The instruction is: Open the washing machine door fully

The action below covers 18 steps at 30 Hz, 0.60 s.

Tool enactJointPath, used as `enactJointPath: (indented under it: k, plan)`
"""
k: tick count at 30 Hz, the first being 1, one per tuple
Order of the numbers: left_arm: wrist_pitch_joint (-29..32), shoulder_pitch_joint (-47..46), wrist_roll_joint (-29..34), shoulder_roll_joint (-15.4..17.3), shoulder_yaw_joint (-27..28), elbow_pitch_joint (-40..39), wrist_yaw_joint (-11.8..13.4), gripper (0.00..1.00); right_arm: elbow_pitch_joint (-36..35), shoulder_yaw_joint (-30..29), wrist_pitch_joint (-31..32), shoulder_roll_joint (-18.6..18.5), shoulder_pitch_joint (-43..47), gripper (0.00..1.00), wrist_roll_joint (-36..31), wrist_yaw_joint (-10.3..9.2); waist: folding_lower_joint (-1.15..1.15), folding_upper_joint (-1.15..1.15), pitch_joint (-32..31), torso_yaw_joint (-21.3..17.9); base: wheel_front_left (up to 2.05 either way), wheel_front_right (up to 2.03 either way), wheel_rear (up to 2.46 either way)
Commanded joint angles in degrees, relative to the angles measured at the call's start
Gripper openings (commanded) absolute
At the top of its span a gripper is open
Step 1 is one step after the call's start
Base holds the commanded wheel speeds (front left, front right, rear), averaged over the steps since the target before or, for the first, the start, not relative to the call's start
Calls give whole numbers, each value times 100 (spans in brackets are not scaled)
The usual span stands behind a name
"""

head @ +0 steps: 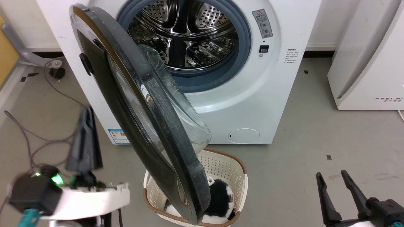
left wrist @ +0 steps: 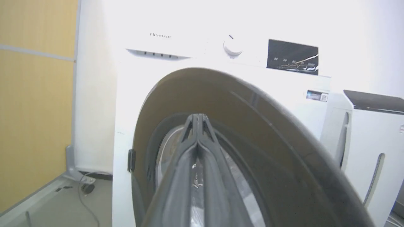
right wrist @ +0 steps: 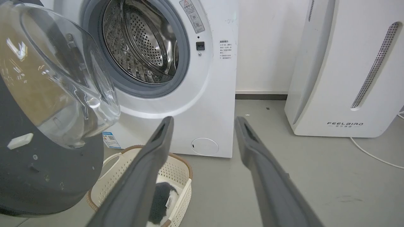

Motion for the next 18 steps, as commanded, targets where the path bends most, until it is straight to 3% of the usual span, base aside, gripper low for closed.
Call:
enactJointPath:
  k: [1,8,12,18]
  plan:
    - [113,-251,135,86,-11,-439,44,0,-5,-7,-30,27,-27,100,-23,-4,0,0,3,11,0,0,0]
    - [705,-763,346,105,-337,-1432,72,0,-30,14,-4,27,-52,100,-185,-4,0,0,18,13,0,0,0]
    - [1140,-990,310,-5,-948,-1753,-110,0,-19,-32,-1,27,-25,100,-201,-4,0,0,9,20,0,0,0]
    - [1798,-920,-18,-255,-2140,-1626,-401,0,0,-91,-9,27,37,100,-177,-4,0,0,16,41,0,0,0]
